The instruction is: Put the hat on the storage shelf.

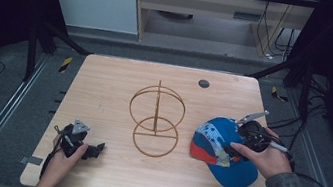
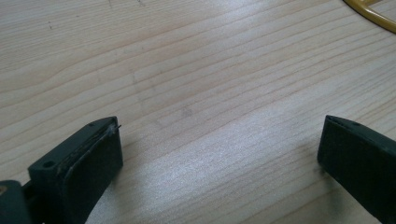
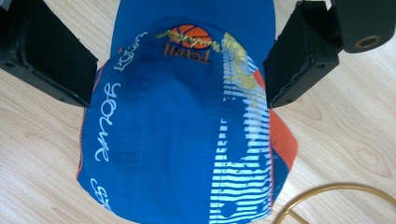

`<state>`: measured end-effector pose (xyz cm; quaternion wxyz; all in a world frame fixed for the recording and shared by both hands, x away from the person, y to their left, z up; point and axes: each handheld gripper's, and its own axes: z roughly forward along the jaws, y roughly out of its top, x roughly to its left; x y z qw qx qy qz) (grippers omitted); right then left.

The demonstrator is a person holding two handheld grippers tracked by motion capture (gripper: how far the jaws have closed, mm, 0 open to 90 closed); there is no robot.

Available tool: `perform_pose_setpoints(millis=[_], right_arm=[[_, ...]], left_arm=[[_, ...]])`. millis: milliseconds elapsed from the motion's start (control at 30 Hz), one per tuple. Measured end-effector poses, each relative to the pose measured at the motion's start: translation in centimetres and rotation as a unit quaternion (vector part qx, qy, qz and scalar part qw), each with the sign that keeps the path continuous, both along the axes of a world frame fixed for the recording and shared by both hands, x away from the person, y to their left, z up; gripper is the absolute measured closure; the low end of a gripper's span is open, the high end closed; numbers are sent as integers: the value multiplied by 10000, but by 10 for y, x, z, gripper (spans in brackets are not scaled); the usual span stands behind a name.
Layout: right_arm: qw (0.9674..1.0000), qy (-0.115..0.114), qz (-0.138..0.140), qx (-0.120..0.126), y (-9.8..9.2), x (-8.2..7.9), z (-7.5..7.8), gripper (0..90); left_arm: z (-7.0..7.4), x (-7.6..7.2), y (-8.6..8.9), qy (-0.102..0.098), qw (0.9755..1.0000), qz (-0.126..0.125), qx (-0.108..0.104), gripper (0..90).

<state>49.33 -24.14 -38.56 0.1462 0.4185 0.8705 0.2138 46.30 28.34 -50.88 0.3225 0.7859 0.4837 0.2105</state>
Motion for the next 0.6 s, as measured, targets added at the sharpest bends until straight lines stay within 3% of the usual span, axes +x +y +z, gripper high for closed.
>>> perform_pose_setpoints(millis=[300,367,400,433,600], right_arm=[[9993,354,-42,-124,6,11,-17,135],[9989,443,-41,-169,7,11,-20,220],[9989,443,-41,-169,7,11,-20,220],[9988,461,-4,-176,8,11,-22,292],[9979,600,103,-241,10,12,-25,491]], left_arm=[[0,0,0,-6,10000,-5,-1,0],[0,0,-1,-11,10000,-12,-1,0],[0,0,-1,-11,10000,-12,-1,0],[0,0,-1,-11,10000,-14,-2,0],[0,0,-1,-6,10000,-22,-7,0]])
